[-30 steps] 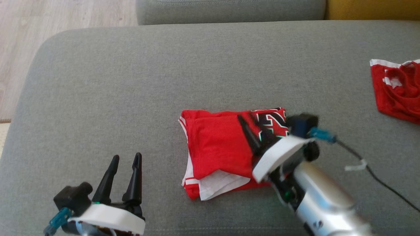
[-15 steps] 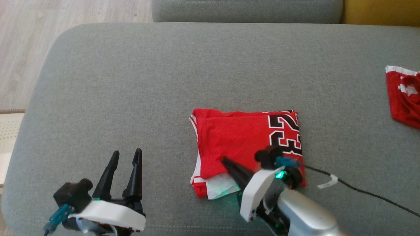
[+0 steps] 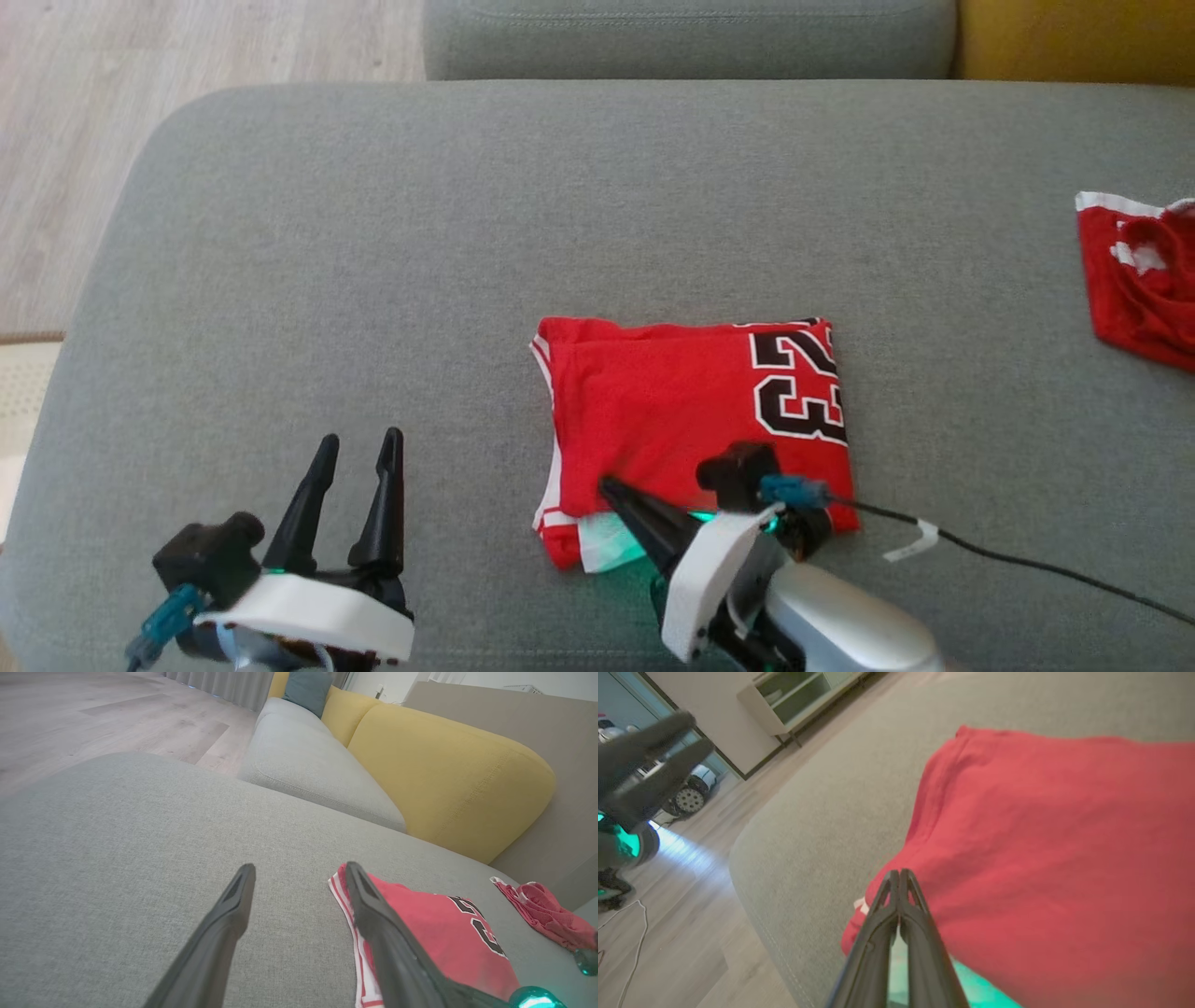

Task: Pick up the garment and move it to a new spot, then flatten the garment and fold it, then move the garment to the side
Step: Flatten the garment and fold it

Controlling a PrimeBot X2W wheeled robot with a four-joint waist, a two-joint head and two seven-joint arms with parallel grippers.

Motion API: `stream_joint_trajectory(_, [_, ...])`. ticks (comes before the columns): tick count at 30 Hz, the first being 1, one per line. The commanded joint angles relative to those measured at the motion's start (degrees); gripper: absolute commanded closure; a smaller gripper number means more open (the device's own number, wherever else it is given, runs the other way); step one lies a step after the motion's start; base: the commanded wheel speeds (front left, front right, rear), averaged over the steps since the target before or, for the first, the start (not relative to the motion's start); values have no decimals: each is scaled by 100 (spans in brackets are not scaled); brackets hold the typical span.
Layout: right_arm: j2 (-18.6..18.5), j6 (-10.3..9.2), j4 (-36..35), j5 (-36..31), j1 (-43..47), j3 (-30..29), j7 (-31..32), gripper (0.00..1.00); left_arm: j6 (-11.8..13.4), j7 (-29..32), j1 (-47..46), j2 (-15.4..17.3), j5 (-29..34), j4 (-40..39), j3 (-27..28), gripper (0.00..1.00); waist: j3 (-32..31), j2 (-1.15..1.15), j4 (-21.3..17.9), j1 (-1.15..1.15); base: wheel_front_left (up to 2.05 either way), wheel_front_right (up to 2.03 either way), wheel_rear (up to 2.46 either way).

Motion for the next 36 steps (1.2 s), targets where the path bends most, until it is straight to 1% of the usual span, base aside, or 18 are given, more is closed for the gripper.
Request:
stream_joint_trajectory(1, [124, -5, -212, -6, -294, -43, -350, 100, 40, -61, -178, 53, 30, -165, 192, 0, -61, 0, -67, 0, 0, 0, 0])
stream_joint_trajectory(2, [124, -5, -217, -20, -322, -93, -443, 100, 42, -61, -180, 49, 41, -167, 186, 0, -80, 0, -88, 0, 0, 0, 0])
stream_joint_trajectory(3, [124, -5, -220, -38, -345, -169, -532, 90, 42, -62, -183, 45, 55, -167, 175, 0, -102, 0, -109, 0, 0, 0, 0])
stream_joint_trajectory(4, [124, -5, -221, -110, -378, -376, -680, 67, 43, -64, -203, 34, 97, -167, 153, 0, -146, 0, -156, 0, 0, 0, 0])
stream_joint_trajectory(6, [124, -5, -234, -246, -392, -659, -784, 46, 54, -67, -239, 11, 163, -162, 124, 0, -194, 0, -207, 0, 0, 0, 0])
stream_joint_trajectory(7, [124, -5, -245, -333, -384, -815, -815, 22, 64, -68, -260, -9, 198, -152, 108, 0, -221, 0, -236, 0, 0, 0, 0])
stream_joint_trajectory(8, [124, -5, -264, -431, -371, -996, -839, 7, 75, -69, -282, -36, 230, -141, 93, 0, -247, 0, -263, 0, 0, 0, 0])
stream_joint_trajectory(9, [124, -5, -297, -536, -345, -1182, -855, 0, 86, -71, -305, -59, 272, -127, 77, 0, -272, 0, -291, 0, 0, 0, 0])
stream_joint_trajectory(10, [124, -5, -339, -647, -306, -1375, -865, 0, 100, -72, -326, -79, 322, -112, 65, 0, -294, 0, -322, 0, 0, 0, 0])
stream_joint_trajectory(11, [124, -5, -339, -647, -306, -1375, -865, 0, 100, -72, -326, -79, 322, -112, 65, 0, -294, 0, -322, 0, 0, 0, 0])
stream_joint_trajectory(14, [124, -5, -579, -1093, -140, -2069, -874, 0, 163, -75, -381, -164, 501, -90, 75, 0, -351, 0, -409, 0, 0, 0, 0])
stream_joint_trajectory(18, [124, -5, -1071, -1800, 297, -3007, -877, 0, 200, -77, -359, -343, 735, -163, 205, 0, -428, 0, -498, 0, 0, 0, 0])
stream_joint_trajectory(22, [125, -5, -1546, -2242, 794, -3628, -877, 0, 223, -78, -277, -462, 1079, -240, 371, 0, -494, 0, -557, 0, 0, 0, 0])
stream_joint_trajectory(26, [125, -5, -1894, -2493, 1183, -4062, -878, 0, 167, -78, -156, -568, 1285, -238, 499, 0, -536, 0, -585, 0, 0, 0, 0])
stream_joint_trajectory(30, [125, -5, -2122, -2674, 1473, -4366, -878, 0, 114, -78, -38, -634, 1459, -211, 632, 0, -565, 0, -585, 0, 0, 0, 0])
stream_joint_trajectory(36, [125, -5, -2327, -2793, 1694, -4572, -878, 0, 57, -78, 110, -704, 1629, -201, 825, 0, -559, 0, -584, 0, 0, 0, 0])
